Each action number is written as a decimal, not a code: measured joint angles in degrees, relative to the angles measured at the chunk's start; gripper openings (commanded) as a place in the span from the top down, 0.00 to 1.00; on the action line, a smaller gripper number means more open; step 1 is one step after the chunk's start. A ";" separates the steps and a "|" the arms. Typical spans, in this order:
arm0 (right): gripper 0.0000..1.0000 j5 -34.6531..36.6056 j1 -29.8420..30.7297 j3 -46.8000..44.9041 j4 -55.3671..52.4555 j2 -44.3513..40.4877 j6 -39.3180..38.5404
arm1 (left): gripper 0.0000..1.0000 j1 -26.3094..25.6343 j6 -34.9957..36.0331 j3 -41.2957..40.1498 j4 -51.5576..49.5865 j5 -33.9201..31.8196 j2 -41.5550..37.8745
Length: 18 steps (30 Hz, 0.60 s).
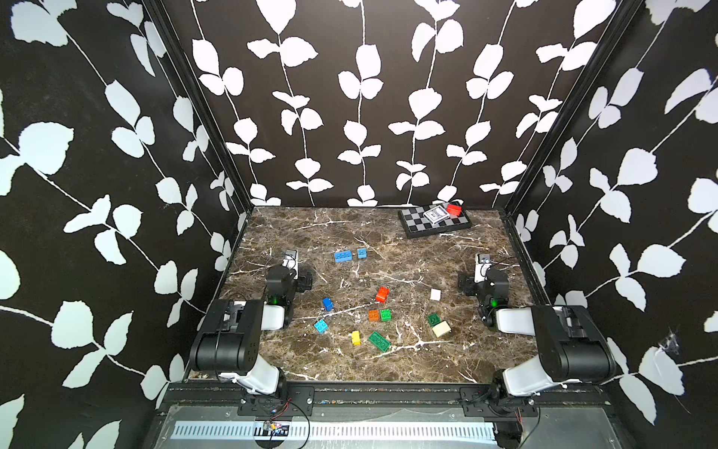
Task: Assemble the number 1 with lego
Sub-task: Pick up the lego brick from the center of the board.
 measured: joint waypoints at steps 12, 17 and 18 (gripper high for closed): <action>0.01 11.34 -1.64 8.48 -31.01 -28.30 18.16 | 0.01 0.20 -16.02 10.08 -27.93 -17.03 -23.45; 0.08 5.09 -2.67 12.74 -45.57 -29.62 25.16 | 0.01 0.52 -23.63 15.47 -43.89 -12.09 -25.07; 0.09 3.48 -2.29 13.49 -48.39 -29.35 25.97 | 0.01 0.50 -25.09 16.26 -46.99 -10.14 -24.96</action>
